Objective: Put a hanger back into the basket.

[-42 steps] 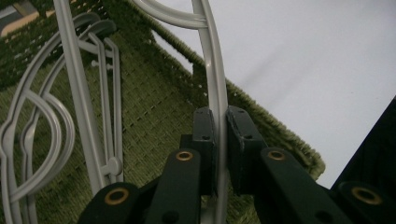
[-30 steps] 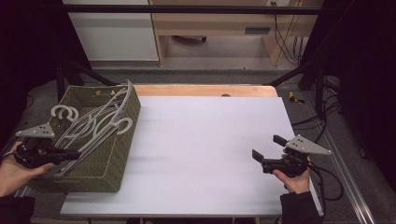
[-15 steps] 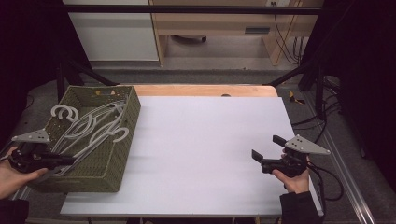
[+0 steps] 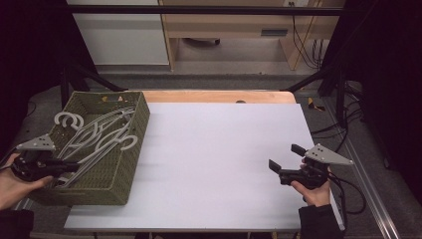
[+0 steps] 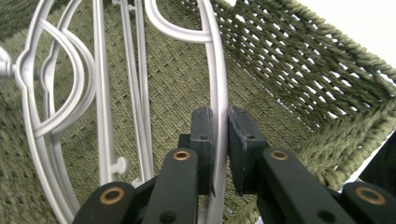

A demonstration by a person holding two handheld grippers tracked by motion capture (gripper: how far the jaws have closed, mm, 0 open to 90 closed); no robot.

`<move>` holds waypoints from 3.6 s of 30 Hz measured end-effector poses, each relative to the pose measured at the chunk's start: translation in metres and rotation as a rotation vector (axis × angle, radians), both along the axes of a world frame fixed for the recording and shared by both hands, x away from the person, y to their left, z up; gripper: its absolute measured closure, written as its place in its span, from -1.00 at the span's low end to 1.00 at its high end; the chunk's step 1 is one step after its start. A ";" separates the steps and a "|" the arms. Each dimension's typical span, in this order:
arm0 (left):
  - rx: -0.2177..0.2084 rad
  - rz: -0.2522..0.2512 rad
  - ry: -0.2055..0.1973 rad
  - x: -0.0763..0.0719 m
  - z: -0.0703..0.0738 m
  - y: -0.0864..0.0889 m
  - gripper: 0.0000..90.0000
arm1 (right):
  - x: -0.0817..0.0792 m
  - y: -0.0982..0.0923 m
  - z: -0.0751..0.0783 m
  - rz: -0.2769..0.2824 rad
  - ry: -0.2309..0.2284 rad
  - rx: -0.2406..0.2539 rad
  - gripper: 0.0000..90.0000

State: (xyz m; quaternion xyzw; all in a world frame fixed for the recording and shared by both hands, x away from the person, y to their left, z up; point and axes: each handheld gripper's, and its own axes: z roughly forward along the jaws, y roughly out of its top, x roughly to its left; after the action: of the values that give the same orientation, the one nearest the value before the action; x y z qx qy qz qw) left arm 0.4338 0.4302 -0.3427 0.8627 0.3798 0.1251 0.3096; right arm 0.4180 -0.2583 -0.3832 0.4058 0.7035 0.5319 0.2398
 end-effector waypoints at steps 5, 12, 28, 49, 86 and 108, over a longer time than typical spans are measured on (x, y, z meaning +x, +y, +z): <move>0.005 0.075 -0.022 -0.004 -0.009 0.008 0.72 | 0.000 0.001 0.000 0.000 0.003 -0.001 -0.94; 0.044 0.136 0.033 -0.001 -0.028 0.009 0.73 | 0.000 0.001 -0.001 0.003 0.007 -0.004 -0.94; -0.031 0.265 0.051 0.000 -0.026 0.024 0.70 | 0.000 0.001 -0.001 0.003 0.005 -0.003 -0.94; 0.090 0.204 -0.071 0.018 -0.026 -0.031 0.17 | 0.000 0.001 -0.001 0.004 0.002 -0.001 -0.94; 0.052 0.424 -0.002 0.046 -0.012 -0.001 0.61 | 0.000 0.000 0.000 0.002 0.003 0.002 -0.94; 0.009 0.529 -0.181 0.025 -0.006 0.020 0.32 | 0.000 0.000 0.000 0.005 0.002 -0.002 -0.94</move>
State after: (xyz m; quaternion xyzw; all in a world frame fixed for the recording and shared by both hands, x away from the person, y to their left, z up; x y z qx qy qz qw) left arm 0.4589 0.4499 -0.3483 0.7200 0.5622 0.2801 0.2951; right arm 0.4182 -0.2585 -0.3836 0.4045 0.7050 0.5315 0.2383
